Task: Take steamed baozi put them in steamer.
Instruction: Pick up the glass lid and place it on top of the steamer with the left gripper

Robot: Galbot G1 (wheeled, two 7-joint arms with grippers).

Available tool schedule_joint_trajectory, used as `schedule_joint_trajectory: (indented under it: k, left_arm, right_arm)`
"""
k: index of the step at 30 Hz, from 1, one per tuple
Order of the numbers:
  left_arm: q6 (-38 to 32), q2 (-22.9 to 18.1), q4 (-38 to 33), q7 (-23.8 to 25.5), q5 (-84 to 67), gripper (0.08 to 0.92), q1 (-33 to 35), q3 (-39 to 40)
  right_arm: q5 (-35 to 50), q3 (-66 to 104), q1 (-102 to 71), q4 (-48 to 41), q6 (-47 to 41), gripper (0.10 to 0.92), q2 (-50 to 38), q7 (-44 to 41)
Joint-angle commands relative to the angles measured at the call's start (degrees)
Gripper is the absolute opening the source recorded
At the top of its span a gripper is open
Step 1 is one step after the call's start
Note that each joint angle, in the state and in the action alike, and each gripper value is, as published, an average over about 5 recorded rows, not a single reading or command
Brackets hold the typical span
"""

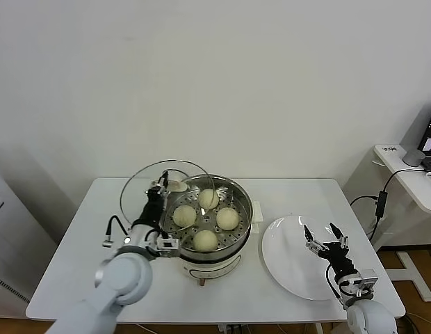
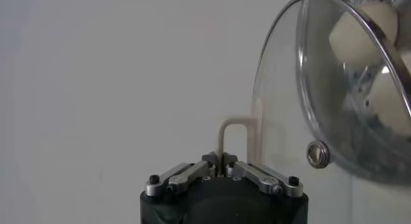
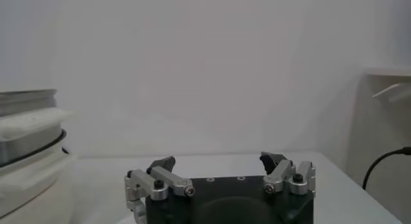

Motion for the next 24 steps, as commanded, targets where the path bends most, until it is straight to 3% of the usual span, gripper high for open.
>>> schedule_joint_trajectory:
  k: [1,9,24]
  left_arm:
    - [3.27,-5.84,1.30,1.54,5.49,0.106,-1.86,6.18]
    - [2.86,-9.22,3.71,1.30,7.44,0.106,-2.24,7.98]
    - [2.36,-11.77,7.71,0.74,8.04,0.106,-3.28,10.86]
  right_arm:
    - [0.00,0.03,0.09,-0.49,0.17,0.823,0.18,-0.08]
    - [0.08,0.10,0.28,-0.91,0.19,0.823,0.58,-0.12]
    - [0.18,0.36,0.50,-1.56,0.25,0.823,0.59,-0.19]
